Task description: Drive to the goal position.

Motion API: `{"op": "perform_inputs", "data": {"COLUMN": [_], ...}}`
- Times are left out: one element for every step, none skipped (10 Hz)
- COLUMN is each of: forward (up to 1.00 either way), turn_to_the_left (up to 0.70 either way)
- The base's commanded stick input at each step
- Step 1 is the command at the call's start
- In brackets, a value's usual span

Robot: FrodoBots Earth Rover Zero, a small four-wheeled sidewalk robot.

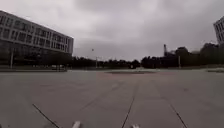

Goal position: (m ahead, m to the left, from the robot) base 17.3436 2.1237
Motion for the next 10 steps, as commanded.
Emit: {"op": "perform_inputs", "data": {"forward": [0.70,0.70,0.70,0.70,0.70,0.70,0.70,0.70,0.70,0.70], "turn_to_the_left": [0.14,0.19,0.00,0.00,0.00,0.00,0.00,0.00,0.00,0.00]}}
